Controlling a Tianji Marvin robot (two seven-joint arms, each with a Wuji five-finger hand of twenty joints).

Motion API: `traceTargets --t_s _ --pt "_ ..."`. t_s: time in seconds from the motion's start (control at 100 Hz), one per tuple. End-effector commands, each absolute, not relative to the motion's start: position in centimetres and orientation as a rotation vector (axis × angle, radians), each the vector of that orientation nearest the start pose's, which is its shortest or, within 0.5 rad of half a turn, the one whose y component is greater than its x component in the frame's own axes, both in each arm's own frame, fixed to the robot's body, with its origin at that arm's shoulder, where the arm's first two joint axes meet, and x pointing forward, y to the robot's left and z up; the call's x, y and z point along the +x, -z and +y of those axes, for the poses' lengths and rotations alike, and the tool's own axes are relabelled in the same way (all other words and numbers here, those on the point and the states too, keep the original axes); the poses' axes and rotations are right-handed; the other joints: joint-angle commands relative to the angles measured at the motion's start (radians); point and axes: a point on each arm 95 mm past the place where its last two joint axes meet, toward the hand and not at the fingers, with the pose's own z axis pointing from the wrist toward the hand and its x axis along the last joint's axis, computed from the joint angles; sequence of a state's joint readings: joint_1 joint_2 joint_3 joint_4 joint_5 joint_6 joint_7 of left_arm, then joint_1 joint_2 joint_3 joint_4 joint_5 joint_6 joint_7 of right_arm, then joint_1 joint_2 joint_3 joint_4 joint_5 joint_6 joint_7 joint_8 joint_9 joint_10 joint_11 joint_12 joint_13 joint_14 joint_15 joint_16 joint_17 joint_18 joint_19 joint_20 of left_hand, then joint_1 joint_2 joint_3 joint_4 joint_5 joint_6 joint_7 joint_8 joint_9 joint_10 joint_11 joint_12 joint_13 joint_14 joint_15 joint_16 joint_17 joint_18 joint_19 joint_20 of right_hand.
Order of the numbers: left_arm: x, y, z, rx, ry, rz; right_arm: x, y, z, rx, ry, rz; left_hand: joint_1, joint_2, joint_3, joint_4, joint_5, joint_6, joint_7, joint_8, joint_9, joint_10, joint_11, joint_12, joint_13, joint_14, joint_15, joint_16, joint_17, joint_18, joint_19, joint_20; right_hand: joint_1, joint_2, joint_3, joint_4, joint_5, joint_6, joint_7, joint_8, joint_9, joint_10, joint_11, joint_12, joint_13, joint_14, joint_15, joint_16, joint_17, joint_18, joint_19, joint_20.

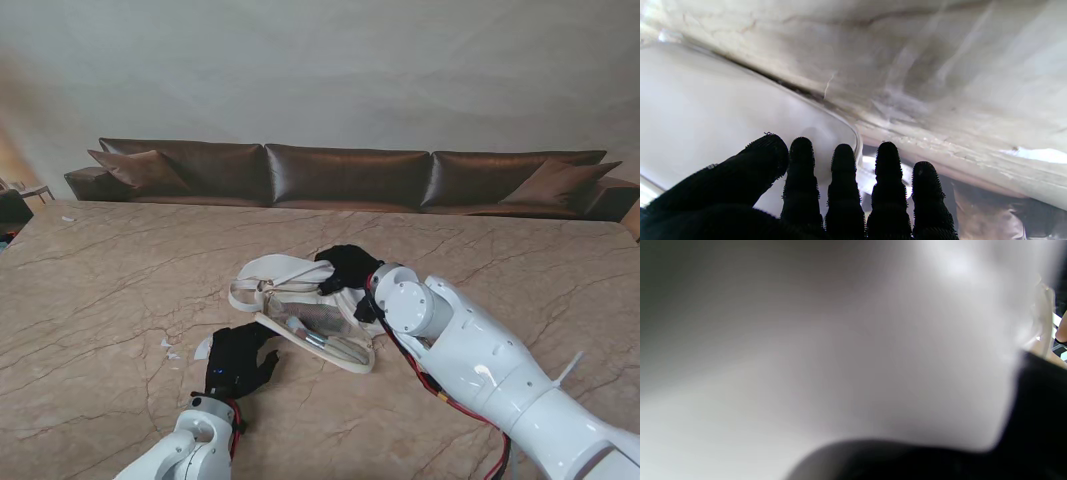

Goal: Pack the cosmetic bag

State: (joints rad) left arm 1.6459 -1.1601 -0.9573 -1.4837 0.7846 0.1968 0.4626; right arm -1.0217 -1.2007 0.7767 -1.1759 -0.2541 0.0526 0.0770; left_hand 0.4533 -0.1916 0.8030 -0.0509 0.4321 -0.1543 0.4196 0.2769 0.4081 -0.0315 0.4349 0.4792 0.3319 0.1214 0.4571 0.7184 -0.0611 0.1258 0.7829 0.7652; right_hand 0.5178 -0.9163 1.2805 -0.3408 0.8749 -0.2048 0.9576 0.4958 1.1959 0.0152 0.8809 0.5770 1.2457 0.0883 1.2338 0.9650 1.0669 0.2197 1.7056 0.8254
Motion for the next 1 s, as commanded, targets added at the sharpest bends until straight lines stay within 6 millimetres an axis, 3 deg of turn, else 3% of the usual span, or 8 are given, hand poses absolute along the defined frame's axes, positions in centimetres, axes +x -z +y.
traceTargets --t_s 0.0,0.34,0.63,0.69,0.79,0.85,0.92,0.99 --pt "33.7 38.6 -7.1 -1.437 1.643 1.125 50.7 31.4 9.8 -2.03 2.034 -1.737 -0.007 -0.018 0.03 -0.023 0.011 -0.01 0.023 0.016 0.006 0.0 0.0 -0.01 0.019 0.008 0.016 0.009 -0.006 0.01 0.04 -0.001 0.111 0.128 0.092 0.062 0.051 -0.172 0.092 0.012 0.015 -0.039 -0.01 -0.015 0.057 -0.01 -0.019 -0.031 0.018 -0.017 0.045 0.009" --pt "33.9 36.6 -8.2 -1.382 1.689 1.056 50.8 31.2 9.8 -2.029 2.037 -1.744 -0.029 -0.12 0.131 -0.028 0.02 0.092 0.23 0.129 0.01 0.0 0.026 -0.01 0.02 -0.001 0.014 -0.001 -0.009 0.018 0.114 -0.028 0.1 0.127 0.099 0.064 0.043 -0.163 0.085 0.0 0.014 -0.04 -0.011 -0.018 0.054 -0.007 -0.022 -0.03 0.02 -0.018 0.045 0.008" --pt "34.4 35.9 -8.9 -1.27 1.589 0.953 50.7 31.3 9.7 -2.016 2.027 -1.746 -0.071 -0.274 0.195 -0.059 -0.256 0.162 0.703 0.51 -0.196 0.04 0.113 0.057 -0.213 0.028 0.048 0.006 -0.014 0.02 -0.116 -0.113 0.033 0.125 0.108 0.065 0.016 -0.15 0.098 -0.085 0.0 -0.04 -0.017 -0.032 0.028 0.005 -0.041 -0.028 -0.007 -0.02 0.039 0.014" --pt "34.4 35.8 -9.1 -1.27 1.58 0.916 50.6 31.3 9.6 -2.016 2.028 -1.745 -0.072 -0.292 0.197 -0.068 -0.326 0.187 0.689 0.566 -0.203 0.06 0.007 0.022 -0.255 0.033 -0.014 -0.011 -0.02 0.006 -0.306 -0.07 0.027 0.125 0.109 0.067 0.014 -0.15 0.097 -0.087 -0.001 -0.04 -0.016 -0.032 0.027 0.006 -0.041 -0.028 -0.009 -0.021 0.039 0.015" --pt "34.4 35.8 -9.3 -1.27 1.557 0.891 50.6 31.3 9.6 -2.012 2.025 -1.747 -0.076 -0.28 0.169 -0.066 -0.314 0.198 0.509 0.313 -0.269 0.081 -0.268 0.092 -0.297 0.034 -0.223 0.052 -0.047 -0.013 -0.53 0.129 0.026 0.125 0.109 0.069 0.018 -0.15 0.101 -0.088 -0.002 -0.04 -0.015 -0.032 0.027 0.006 -0.042 -0.027 -0.011 -0.021 0.039 0.016" --pt "34.4 35.8 -9.4 -1.279 1.544 0.877 50.6 31.3 9.6 -2.011 2.022 -1.746 -0.072 -0.271 0.155 -0.064 -0.303 0.194 0.357 0.169 -0.303 0.09 -0.353 0.173 -0.325 0.032 -0.31 0.098 -0.033 -0.014 -0.59 0.057 0.029 0.126 0.108 0.07 0.017 -0.15 0.101 -0.089 0.0 -0.04 -0.015 -0.032 0.027 0.005 -0.042 -0.027 -0.011 -0.022 0.042 0.018" --pt "34.5 35.8 -9.6 -1.277 1.535 0.874 50.5 31.3 9.6 -2.009 2.019 -1.745 -0.062 -0.268 0.144 -0.062 -0.285 0.198 0.025 0.006 -0.296 0.097 -0.386 0.059 -0.326 0.032 -0.348 0.098 -0.025 -0.014 -0.616 -0.024 0.033 0.128 0.104 0.068 0.016 -0.15 0.102 -0.089 0.001 -0.04 -0.014 -0.032 0.03 0.004 -0.041 -0.027 -0.01 -0.023 0.043 0.019" --pt "34.8 36.0 -9.6 -1.262 1.516 0.891 50.5 31.3 9.7 -2.004 2.017 -1.741 -0.055 -0.255 0.115 -0.056 -0.307 0.231 -0.384 0.14 -0.296 0.108 -0.418 -0.141 -0.322 0.042 -0.359 0.012 -0.022 -0.009 -0.631 -0.112 0.035 0.129 0.102 0.068 0.019 -0.151 0.104 -0.089 0.003 -0.04 -0.012 -0.033 0.032 0.004 -0.039 -0.026 -0.009 -0.023 0.044 0.019"
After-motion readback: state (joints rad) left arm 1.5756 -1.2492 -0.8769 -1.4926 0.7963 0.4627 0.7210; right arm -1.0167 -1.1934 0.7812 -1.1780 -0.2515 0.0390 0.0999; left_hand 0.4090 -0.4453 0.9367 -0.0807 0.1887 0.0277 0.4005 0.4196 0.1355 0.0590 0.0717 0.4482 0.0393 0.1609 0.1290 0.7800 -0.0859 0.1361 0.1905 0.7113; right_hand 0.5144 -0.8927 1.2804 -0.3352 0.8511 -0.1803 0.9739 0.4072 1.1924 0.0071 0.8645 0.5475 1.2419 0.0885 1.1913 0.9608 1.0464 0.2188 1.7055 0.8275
